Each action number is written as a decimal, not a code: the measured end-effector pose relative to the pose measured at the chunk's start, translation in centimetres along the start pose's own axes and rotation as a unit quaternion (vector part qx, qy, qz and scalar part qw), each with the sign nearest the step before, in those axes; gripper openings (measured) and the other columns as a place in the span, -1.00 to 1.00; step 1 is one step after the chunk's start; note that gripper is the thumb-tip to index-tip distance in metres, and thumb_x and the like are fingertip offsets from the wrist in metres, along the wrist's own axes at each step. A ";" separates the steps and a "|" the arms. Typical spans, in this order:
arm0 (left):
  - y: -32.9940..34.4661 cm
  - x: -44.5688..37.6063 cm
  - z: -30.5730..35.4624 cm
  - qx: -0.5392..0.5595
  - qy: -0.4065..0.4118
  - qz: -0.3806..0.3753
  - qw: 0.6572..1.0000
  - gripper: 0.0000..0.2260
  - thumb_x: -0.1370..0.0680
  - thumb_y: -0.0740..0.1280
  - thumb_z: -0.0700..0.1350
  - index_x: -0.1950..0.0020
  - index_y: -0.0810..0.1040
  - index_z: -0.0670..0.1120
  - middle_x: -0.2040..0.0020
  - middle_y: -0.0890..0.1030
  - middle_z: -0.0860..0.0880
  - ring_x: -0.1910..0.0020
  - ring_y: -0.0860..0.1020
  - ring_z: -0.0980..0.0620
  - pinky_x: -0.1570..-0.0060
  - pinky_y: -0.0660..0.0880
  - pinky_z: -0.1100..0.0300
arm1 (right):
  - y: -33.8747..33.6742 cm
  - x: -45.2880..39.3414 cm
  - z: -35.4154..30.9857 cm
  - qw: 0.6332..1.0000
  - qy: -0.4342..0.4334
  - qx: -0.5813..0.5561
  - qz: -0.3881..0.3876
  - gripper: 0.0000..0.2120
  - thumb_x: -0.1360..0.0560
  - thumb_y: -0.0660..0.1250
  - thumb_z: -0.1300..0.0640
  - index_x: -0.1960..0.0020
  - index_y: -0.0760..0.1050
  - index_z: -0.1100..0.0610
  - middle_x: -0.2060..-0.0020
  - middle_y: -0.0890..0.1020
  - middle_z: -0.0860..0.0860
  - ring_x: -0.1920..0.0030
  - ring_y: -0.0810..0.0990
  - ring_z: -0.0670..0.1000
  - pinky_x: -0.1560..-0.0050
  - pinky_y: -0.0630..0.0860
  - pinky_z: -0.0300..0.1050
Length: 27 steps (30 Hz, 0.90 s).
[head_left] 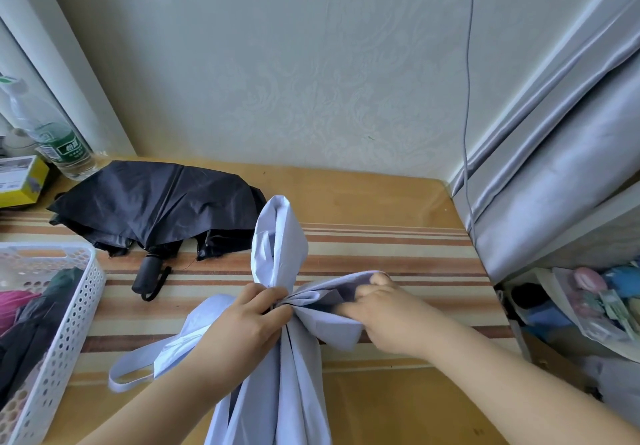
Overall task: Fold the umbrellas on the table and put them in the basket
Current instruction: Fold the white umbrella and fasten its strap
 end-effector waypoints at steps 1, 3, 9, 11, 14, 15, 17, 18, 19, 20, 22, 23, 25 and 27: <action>0.1 0.1 0.0 -0.001 0.003 -0.003 1.000 -0.81 -0.47 0.14 -0.20 0.20 0.55 -0.10 -0.02 0.54 0.00 0.11 0.38 0.00 0.25 0.49 0.20 | 0.0 0.1 0.3 0.999 0.012 0.028 -0.016 -0.66 -0.54 0.11 0.27 -0.18 0.49 -0.03 0.11 0.38 0.00 0.04 0.14 0.04 -0.06 0.24 -0.09; 0.4 0.2 0.3 0.003 0.016 -0.011 1.000 -0.81 -0.47 0.16 -0.20 0.17 0.56 -0.09 -0.03 0.55 0.00 0.10 0.39 -0.01 0.28 0.52 0.19 | 0.4 -0.1 1.2 0.996 0.023 0.086 -0.030 -0.72 -0.53 0.12 0.26 -0.07 0.56 0.06 0.10 0.45 0.01 0.00 0.19 0.06 0.03 0.07 -0.08; 0.0 0.0 -0.3 0.024 0.009 0.009 1.000 -0.88 -0.46 0.14 -0.20 0.10 0.42 -0.03 -0.05 0.45 0.04 0.11 0.38 0.01 0.21 0.45 0.26 | -1.4 0.6 2.2 0.993 -0.017 0.107 0.045 -0.70 -0.48 0.12 0.20 0.03 0.61 0.04 0.05 0.58 -0.06 -0.18 0.30 0.03 -0.34 0.09 0.10; -0.3 0.2 -1.1 0.024 -0.007 0.015 1.000 -0.86 -0.45 0.12 -0.21 0.08 0.40 -0.02 -0.06 0.45 0.05 0.10 0.38 0.01 0.13 0.40 0.27 | -2.5 1.5 2.2 0.990 -0.017 0.076 0.115 -0.73 -0.41 0.13 0.06 0.16 0.61 -0.08 -0.03 0.51 -0.13 -0.14 0.34 0.00 -0.19 0.21 -0.01; -0.3 0.4 -1.3 0.021 -0.012 0.018 1.000 -0.85 -0.44 0.12 -0.20 0.06 0.40 -0.01 -0.08 0.44 0.06 0.09 0.38 0.01 0.06 0.37 0.25 | -3.1 2.0 2.8 0.987 0.033 -0.008 0.158 -0.81 -0.48 0.23 -0.06 0.08 0.62 -0.11 -0.42 0.24 -0.11 -0.40 0.15 0.05 -0.29 0.14 -0.03; -0.2 0.5 -1.2 0.019 -0.012 0.018 1.000 -0.85 -0.44 0.12 -0.21 0.05 0.40 -0.02 -0.08 0.44 0.05 0.09 0.38 0.00 0.06 0.36 0.25 | -2.9 1.7 3.2 0.986 0.051 -0.037 0.155 -0.84 -0.52 0.28 -0.06 0.04 0.62 -0.08 -0.51 0.12 -0.13 -0.48 0.02 0.00 -0.35 0.08 -0.05; -0.3 0.7 -1.3 0.015 -0.015 0.018 1.000 -0.84 -0.44 0.12 -0.21 0.06 0.41 -0.02 -0.07 0.48 0.03 0.10 0.38 0.01 0.09 0.38 0.28 | -2.6 1.2 3.8 0.988 0.051 -0.066 0.127 -0.84 -0.54 0.30 -0.02 0.10 0.62 0.00 -0.45 0.27 -0.13 -0.44 0.15 -0.09 -0.32 0.18 -0.11; -0.4 0.7 -1.3 0.011 -0.015 0.018 1.000 -0.85 -0.45 0.12 -0.21 0.06 0.41 -0.02 -0.06 0.51 0.02 0.10 0.39 0.01 0.11 0.39 0.30 | -2.5 1.0 4.2 0.988 0.046 -0.069 0.130 -0.78 -0.53 0.26 0.02 0.22 0.60 0.05 -0.21 0.54 -0.11 -0.24 0.41 -0.09 -0.16 0.33 -0.10; -0.5 0.8 -1.2 0.007 -0.013 0.016 1.000 -0.85 -0.48 0.11 -0.20 0.06 0.42 -0.02 -0.05 0.53 0.01 0.10 0.39 0.01 0.13 0.40 0.31 | -2.6 0.9 4.7 0.985 0.047 -0.061 0.153 -0.74 -0.49 0.22 0.06 0.33 0.56 0.06 0.13 0.63 -0.11 0.05 0.54 -0.07 0.06 0.39 -0.09; -0.5 0.8 -1.0 0.003 -0.006 0.013 1.000 -0.85 -0.52 0.11 -0.19 0.05 0.45 -0.02 -0.05 0.54 0.00 0.09 0.39 0.01 0.12 0.40 0.30 | -2.7 1.1 5.3 0.983 0.059 -0.056 0.165 -0.75 -0.45 0.21 0.09 0.36 0.56 0.05 0.34 0.59 -0.10 0.23 0.55 -0.02 0.18 0.35 -0.12; -0.3 0.8 -0.5 0.002 0.015 0.005 1.000 -0.80 -0.54 0.11 -0.17 0.08 0.53 -0.05 -0.05 0.54 0.01 0.10 0.38 0.01 0.10 0.38 0.27 | -2.8 1.2 6.5 0.985 0.095 -0.054 0.136 -0.80 -0.45 0.26 0.17 0.30 0.58 0.04 0.37 0.59 -0.08 0.23 0.55 0.07 0.18 0.30 -0.15; -0.3 0.8 -0.3 0.003 0.020 0.002 1.000 -0.80 -0.51 0.13 -0.17 0.11 0.55 -0.07 -0.06 0.53 0.02 0.11 0.38 0.01 0.12 0.38 0.27 | -2.7 1.2 6.7 0.986 0.098 -0.061 0.121 -0.77 -0.48 0.27 0.21 0.31 0.55 0.01 0.33 0.56 -0.11 0.18 0.52 0.09 0.19 0.30 -0.13; -0.2 0.6 -0.3 0.009 0.013 0.005 1.000 -0.83 -0.47 0.15 -0.19 0.12 0.53 -0.07 -0.06 0.48 0.04 0.11 0.38 0.01 0.16 0.40 0.27 | -2.6 1.4 6.9 0.986 0.115 -0.091 0.075 -0.71 -0.55 0.24 0.21 0.26 0.53 -0.09 0.24 0.52 -0.17 0.09 0.48 0.04 0.15 0.35 -0.10; -0.3 0.4 -0.6 0.013 0.006 0.010 1.000 -0.85 -0.44 0.15 -0.21 0.10 0.49 -0.06 -0.06 0.45 0.05 0.12 0.38 0.01 0.16 0.38 0.26 | -2.6 1.7 7.0 0.983 0.134 -0.113 0.050 -0.77 -0.61 0.20 0.15 -0.03 0.61 -0.07 0.05 0.60 -0.14 -0.01 0.52 -0.01 0.04 0.40 -0.13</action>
Point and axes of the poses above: each hand's wrist, its own x-axis away from the middle knuckle, its own y-axis out of the palm, z = x × y, the point moved 7 cm from there along -x, towards the middle knuckle
